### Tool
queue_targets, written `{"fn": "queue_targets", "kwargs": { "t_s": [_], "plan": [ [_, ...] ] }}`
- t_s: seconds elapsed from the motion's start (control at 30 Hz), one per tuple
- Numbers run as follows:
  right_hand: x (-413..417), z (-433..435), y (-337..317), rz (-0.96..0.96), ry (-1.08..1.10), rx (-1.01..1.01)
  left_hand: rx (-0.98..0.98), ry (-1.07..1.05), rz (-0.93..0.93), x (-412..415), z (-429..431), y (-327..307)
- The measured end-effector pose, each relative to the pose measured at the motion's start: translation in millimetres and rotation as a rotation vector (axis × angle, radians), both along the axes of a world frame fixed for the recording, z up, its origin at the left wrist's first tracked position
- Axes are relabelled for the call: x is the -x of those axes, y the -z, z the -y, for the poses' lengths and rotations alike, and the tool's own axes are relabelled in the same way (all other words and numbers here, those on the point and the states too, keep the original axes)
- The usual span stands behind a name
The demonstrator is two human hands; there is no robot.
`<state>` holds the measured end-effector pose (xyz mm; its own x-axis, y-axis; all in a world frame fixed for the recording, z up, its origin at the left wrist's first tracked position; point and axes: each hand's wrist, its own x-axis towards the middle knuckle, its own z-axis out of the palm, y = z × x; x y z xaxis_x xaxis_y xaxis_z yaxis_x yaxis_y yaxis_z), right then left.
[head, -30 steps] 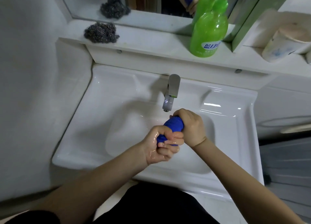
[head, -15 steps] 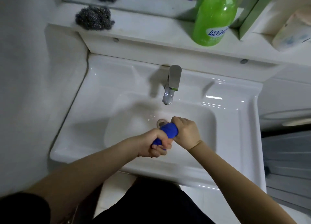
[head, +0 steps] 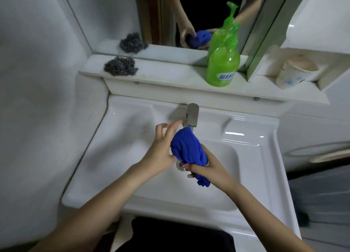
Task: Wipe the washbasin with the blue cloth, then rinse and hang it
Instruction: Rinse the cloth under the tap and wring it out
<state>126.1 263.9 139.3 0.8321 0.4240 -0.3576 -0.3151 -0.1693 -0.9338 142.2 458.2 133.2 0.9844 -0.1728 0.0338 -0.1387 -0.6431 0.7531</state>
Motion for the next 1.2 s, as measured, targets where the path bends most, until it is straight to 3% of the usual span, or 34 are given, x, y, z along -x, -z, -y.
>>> {"fn": "queue_targets", "kwargs": {
  "t_s": [0.13,0.2,0.27,0.43,0.63,0.73,0.87,1.0,1.2],
  "plan": [
    [15,-4,-4,0.026,0.105,0.032,0.767,-0.277,-0.508,19,10,-9],
    [21,-7,-5,0.083,0.091,0.048,0.868,-0.291,-0.568,26,13,-11],
    [26,-10,-5,0.111,0.058,0.045,0.822,-0.289,-0.512,31,15,-11],
    [26,-6,-8,-0.031,0.024,-0.074,0.748,-0.254,-0.389,31,10,-12],
    [9,-7,-22,0.206,0.169,0.005,0.738,-0.19,-0.298,24,0,-34],
    [4,-7,-21,0.305,0.372,0.085,0.725,-0.194,-0.263,24,-1,-35],
    [4,-11,-22,0.045,0.475,-0.16,0.61,-0.244,-0.165,28,5,-26],
    [10,-20,-15,0.104,0.382,-0.069,0.495,-0.228,-0.149,35,10,-13],
    [7,-13,-25,0.011,0.325,-0.256,0.547,-0.175,-0.258,39,-9,-18]
  ]
}}
